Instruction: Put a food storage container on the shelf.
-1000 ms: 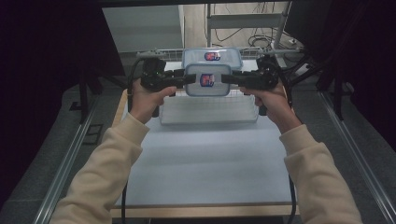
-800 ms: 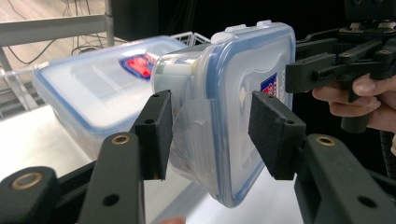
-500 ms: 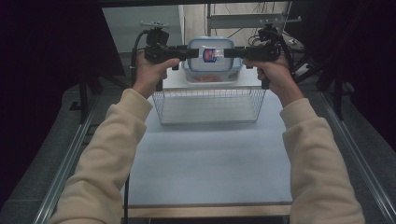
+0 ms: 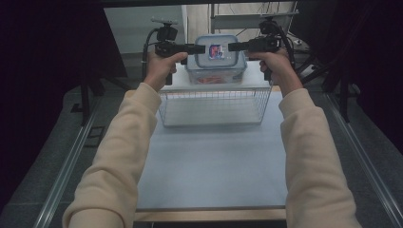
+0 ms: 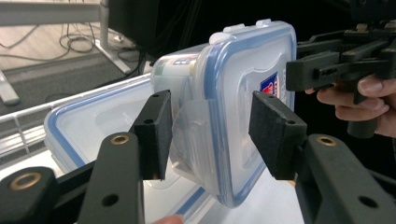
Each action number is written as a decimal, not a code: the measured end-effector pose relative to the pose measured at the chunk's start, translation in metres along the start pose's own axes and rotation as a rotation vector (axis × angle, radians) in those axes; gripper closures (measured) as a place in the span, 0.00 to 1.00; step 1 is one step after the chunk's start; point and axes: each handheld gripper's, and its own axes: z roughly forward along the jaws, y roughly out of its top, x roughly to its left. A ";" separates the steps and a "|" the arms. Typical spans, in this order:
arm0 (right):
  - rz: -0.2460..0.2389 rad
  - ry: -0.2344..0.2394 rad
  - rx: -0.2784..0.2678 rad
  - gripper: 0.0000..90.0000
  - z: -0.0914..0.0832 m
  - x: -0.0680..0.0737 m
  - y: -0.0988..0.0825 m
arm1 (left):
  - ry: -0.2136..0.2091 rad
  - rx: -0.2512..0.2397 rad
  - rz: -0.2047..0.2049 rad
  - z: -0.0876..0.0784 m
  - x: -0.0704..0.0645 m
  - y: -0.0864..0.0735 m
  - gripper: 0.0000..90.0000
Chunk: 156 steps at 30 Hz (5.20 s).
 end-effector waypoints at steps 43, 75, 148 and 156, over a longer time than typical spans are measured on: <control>0.029 -0.129 -0.103 0.58 -0.022 0.008 -0.022 | 0.003 -0.052 -0.105 -0.020 0.014 -0.022 0.31; -0.057 -0.127 -0.025 1.00 0.020 0.019 -0.048 | -0.027 0.014 -0.056 -0.034 0.002 -0.059 0.32; 0.037 0.020 0.076 0.49 -0.038 -0.004 -0.293 | -0.101 0.138 -0.104 -0.050 -0.016 -0.277 0.32; 0.034 0.011 0.073 0.46 -0.038 -0.003 -0.293 | -0.103 0.138 -0.109 -0.049 -0.018 -0.277 0.32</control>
